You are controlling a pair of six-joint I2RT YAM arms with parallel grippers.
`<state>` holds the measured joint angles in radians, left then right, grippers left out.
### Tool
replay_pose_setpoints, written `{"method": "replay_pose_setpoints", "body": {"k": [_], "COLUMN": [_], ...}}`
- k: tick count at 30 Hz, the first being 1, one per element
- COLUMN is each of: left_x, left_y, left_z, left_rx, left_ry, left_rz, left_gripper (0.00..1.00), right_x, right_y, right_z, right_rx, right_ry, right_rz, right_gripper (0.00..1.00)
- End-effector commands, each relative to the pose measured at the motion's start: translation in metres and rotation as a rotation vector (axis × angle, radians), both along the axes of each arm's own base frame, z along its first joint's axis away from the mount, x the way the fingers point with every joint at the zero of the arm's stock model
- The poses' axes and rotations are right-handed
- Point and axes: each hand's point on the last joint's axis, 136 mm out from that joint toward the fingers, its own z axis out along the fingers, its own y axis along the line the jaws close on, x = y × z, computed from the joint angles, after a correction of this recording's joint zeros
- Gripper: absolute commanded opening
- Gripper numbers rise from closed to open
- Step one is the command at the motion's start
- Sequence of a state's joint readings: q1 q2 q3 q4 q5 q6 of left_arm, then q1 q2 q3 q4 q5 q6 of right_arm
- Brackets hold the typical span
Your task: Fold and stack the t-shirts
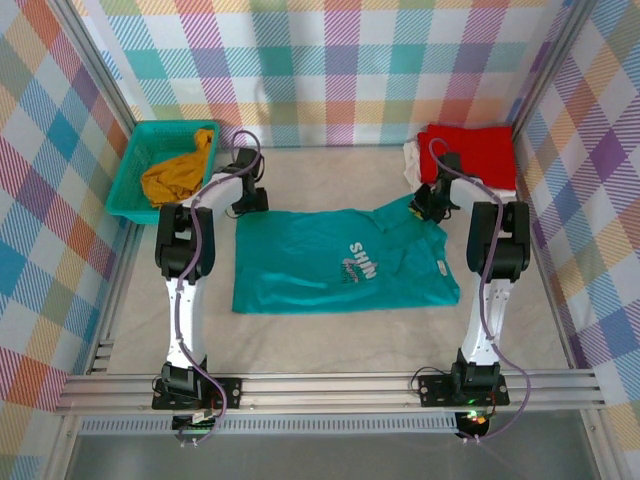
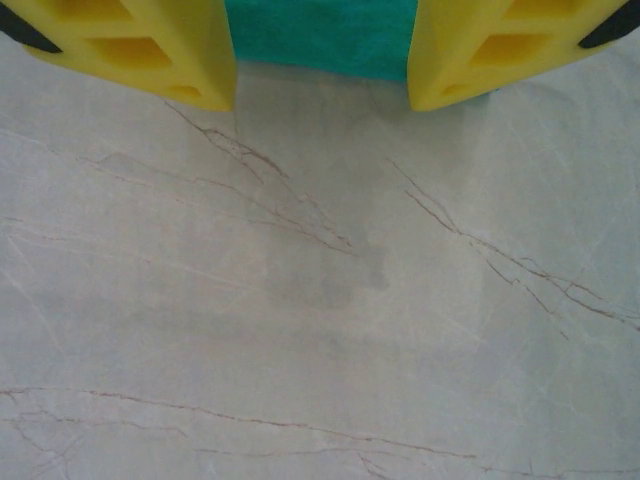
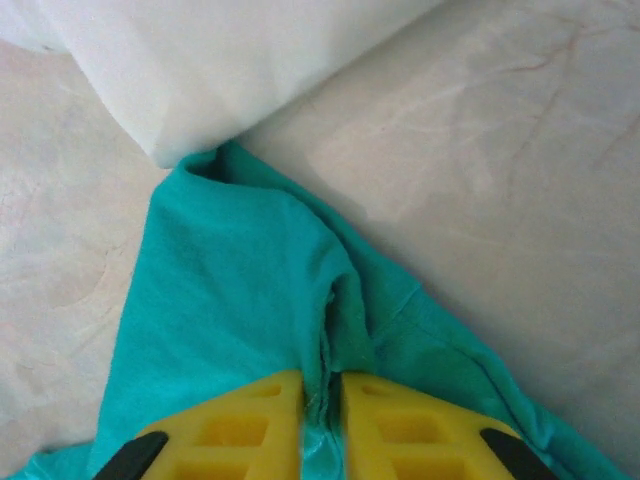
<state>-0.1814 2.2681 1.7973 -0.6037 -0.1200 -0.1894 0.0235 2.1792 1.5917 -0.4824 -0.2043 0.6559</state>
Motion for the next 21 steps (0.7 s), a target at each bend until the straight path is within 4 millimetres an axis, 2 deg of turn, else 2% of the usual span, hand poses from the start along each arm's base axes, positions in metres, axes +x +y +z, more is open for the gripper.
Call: {"method": "replay_pose_setpoints", "body": {"k": [1,4,6,9,14,18,21], "left_x": [-0.001,-0.002,-0.005,-0.012,-0.018,-0.017,-0.016], "left_y": [0.006,0.013,0.022,0.032,0.044,0.036,0.032], "left_z": [0.007,0.027,0.039,0.05,0.036,0.021,0.007], "left_rx": [-0.006,-0.012,-0.026,-0.034,-0.009,-0.041,-0.056], "left_ry": [0.006,-0.04,-0.057,-0.071,-0.017,-0.002,0.021], "left_rz": [0.022,0.063,0.108,0.144,0.172,0.148,0.134], "left_gripper": [0.49,0.51,0.58,0.58,0.59,0.58,0.53], "right_x": [0.006,0.004,0.001,-0.002,-0.008,-0.01,-0.01], "right_y": [0.009,0.009,0.006,0.005,0.005,0.007,0.008], "right_z": [0.002,0.011,0.018,0.033,0.05,0.058,0.061], "right_rx": [0.009,0.004,-0.012,-0.016,-0.009,0.009,0.019], "right_ry": [-0.026,-0.036,-0.035,-0.054,-0.045,-0.052,-0.053], "right_rz": [0.038,0.037,0.027,0.021,0.006,0.002,-0.002], "right_gripper": [0.08,0.0,0.0,0.0,0.0,0.0,0.0]}}
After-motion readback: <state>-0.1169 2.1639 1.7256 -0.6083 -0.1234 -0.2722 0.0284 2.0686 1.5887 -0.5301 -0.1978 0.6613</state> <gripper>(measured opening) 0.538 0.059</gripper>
